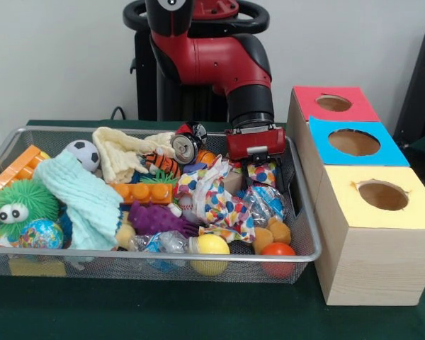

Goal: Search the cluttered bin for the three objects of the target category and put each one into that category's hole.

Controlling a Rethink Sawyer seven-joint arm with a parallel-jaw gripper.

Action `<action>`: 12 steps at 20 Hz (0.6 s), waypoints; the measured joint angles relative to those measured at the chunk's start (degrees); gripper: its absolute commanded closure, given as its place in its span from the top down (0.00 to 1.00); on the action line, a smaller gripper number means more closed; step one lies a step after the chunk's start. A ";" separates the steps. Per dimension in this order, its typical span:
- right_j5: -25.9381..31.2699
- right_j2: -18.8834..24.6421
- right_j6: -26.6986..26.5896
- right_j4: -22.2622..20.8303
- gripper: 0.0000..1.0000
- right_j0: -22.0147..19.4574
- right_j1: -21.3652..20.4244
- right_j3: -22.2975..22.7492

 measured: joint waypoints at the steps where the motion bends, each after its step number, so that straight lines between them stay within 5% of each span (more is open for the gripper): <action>1: 0.05 0.01 0.00 -0.04 1.00 -0.01 -0.01 -0.01; 12: 5.67 2.50 0.04 -1.09 1.00 -3.13 -2.84 1.14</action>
